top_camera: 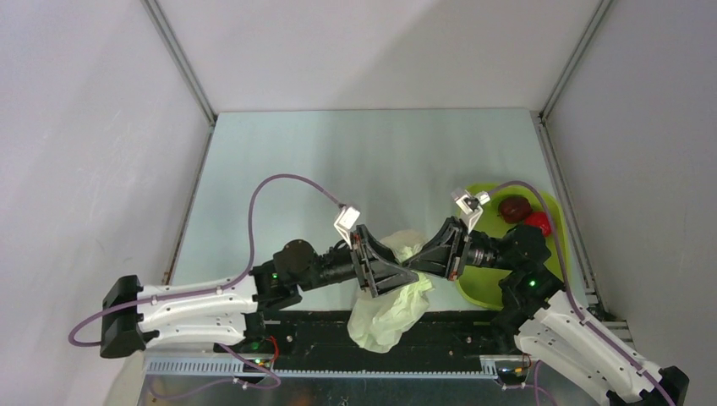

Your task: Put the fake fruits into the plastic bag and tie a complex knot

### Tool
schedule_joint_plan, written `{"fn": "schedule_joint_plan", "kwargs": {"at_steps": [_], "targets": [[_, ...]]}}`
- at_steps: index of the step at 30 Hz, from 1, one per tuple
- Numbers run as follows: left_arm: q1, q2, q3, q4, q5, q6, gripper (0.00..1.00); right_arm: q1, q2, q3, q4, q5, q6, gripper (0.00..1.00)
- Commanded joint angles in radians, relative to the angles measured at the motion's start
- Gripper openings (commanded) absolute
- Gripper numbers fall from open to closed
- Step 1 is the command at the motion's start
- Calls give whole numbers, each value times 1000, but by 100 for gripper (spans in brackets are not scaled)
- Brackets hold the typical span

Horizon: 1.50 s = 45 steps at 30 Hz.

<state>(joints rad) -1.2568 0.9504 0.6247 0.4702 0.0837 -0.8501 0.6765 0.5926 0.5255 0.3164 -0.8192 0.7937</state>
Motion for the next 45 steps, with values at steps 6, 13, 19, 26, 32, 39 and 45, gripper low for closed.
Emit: {"fn": "schedule_joint_plan", "kwargs": {"at_steps": [6,13,19,26,32,39,45], "targets": [[17,20,5,181,57,-62,77,9,6,7,67,-23,13,0],[22,-53,-49,183,27,-69,64,7,3,3,53,-19,4,0],[23,-113,-93,144,-7,-76,53,7,5,2,51,-17,3,0],[28,-121,-98,109,-21,-80,42,7,8,2,62,-15,8,0],[28,-140,-116,84,-50,-80,32,7,7,2,58,-15,10,0],[27,-139,-114,76,-59,-79,23,6,10,2,62,-18,12,0],[30,-143,-117,72,-68,-78,8,6,10,2,59,-20,11,0]]}}
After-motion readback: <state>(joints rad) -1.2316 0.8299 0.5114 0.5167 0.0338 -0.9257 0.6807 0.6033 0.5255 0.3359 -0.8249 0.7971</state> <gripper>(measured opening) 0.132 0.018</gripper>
